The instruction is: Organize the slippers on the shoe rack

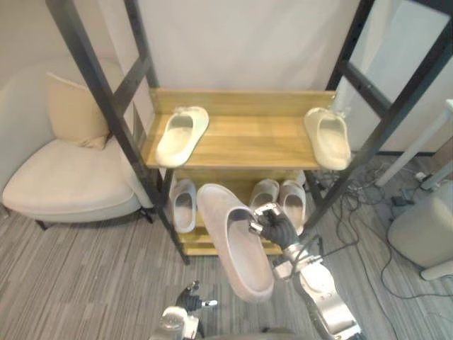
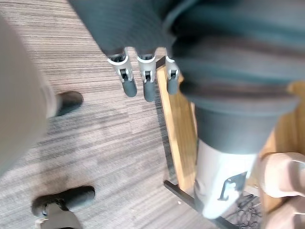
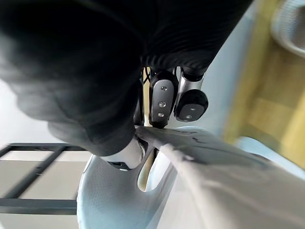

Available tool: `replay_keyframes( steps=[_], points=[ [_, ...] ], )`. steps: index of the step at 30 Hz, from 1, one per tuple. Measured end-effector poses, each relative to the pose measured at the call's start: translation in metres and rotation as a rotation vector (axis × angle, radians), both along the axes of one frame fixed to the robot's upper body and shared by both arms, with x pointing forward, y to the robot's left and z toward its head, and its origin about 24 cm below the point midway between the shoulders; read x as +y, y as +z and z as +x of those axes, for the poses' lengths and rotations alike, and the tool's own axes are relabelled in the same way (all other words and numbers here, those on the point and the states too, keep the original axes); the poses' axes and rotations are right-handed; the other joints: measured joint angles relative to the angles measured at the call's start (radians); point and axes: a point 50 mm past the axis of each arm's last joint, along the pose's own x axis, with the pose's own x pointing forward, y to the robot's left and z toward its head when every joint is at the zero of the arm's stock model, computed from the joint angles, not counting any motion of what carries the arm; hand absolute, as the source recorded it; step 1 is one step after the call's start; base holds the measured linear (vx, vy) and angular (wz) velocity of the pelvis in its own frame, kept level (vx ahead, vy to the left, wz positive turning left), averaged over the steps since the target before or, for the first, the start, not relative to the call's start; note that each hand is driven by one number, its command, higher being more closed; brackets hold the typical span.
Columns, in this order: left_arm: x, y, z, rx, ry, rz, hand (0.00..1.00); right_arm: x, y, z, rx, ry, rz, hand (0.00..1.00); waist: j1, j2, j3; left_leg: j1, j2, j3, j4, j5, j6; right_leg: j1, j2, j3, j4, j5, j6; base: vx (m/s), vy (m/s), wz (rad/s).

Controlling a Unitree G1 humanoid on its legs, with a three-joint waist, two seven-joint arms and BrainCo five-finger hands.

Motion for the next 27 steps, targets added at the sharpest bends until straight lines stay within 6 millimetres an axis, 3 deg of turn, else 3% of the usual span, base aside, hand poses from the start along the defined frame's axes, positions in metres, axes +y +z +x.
replay_keyframes(
  steps=[4,9,11,12,14,16,22,27],
  points=[
    [0.001,0.016,0.027,-0.106,0.008,-0.014,0.0,-0.002,0.012,0.022,-0.058,-0.016,-0.073,1.0,0.006,0.017,0.089,-0.166,0.029,-0.034,0.227,-0.09,-0.011,-0.161,-0.027,-0.002,0.242,-0.118,-0.016,-0.23,-0.069,0.17],
    [0.005,0.032,0.046,-0.217,0.07,-0.047,0.0,-0.016,0.044,0.051,-0.179,-0.115,-0.079,1.0,0.012,0.032,0.148,-0.312,0.056,-0.03,0.314,-0.091,-0.013,-0.307,-0.045,-0.009,0.355,-0.139,-0.035,-0.15,-0.004,0.04],
    [0.007,0.045,0.06,-0.301,0.102,-0.066,0.0,-0.027,0.074,0.067,-0.297,-0.197,-0.093,1.0,0.012,0.042,0.177,-0.426,0.081,-0.039,0.431,-0.122,-0.009,-0.415,-0.058,-0.001,0.467,-0.171,-0.042,-0.09,0.045,-0.01],
    [0.007,0.046,0.061,-0.31,0.104,-0.067,0.0,-0.028,0.078,0.068,-0.311,-0.205,-0.096,1.0,0.012,0.042,0.178,-0.439,0.081,-0.04,0.441,-0.123,-0.009,-0.429,-0.061,-0.001,0.478,-0.172,-0.042,-0.1,0.072,0.02],
    [0.011,0.063,0.082,-0.397,0.142,-0.085,0.0,-0.038,0.11,0.085,-0.42,-0.28,-0.11,1.0,0.013,0.048,0.212,-0.56,0.097,-0.056,0.53,-0.131,0.008,-0.545,-0.066,0.005,0.566,-0.183,-0.056,-0.09,0.071,0.01],
    [0.011,0.075,0.094,-0.451,0.148,-0.094,0.0,-0.043,0.124,0.094,-0.457,-0.327,-0.102,1.0,0.015,0.048,0.231,-0.628,0.1,-0.067,0.58,-0.137,0.012,-0.61,-0.077,0.008,0.619,-0.196,-0.059,-0.06,0.039,0.04],
    [0.015,0.105,0.116,-0.594,0.217,-0.139,0.0,-0.04,0.159,0.101,-0.561,-0.382,-0.039,1.0,0.028,0.049,0.26,-0.791,0.113,-0.074,0.692,-0.169,0.025,-0.778,-0.097,0.029,0.746,-0.24,-0.056,-0.05,0.025,0.01],
    [0.01,0.128,0.127,-0.699,0.242,-0.195,0.0,-0.035,0.188,0.103,-0.649,-0.412,0.0,1.0,0.062,0.051,0.267,-0.892,0.113,-0.094,0.746,-0.171,0.024,-0.867,-0.113,0.022,0.816,-0.263,-0.065,-0.01,-0.017,0.12]
  ],
)
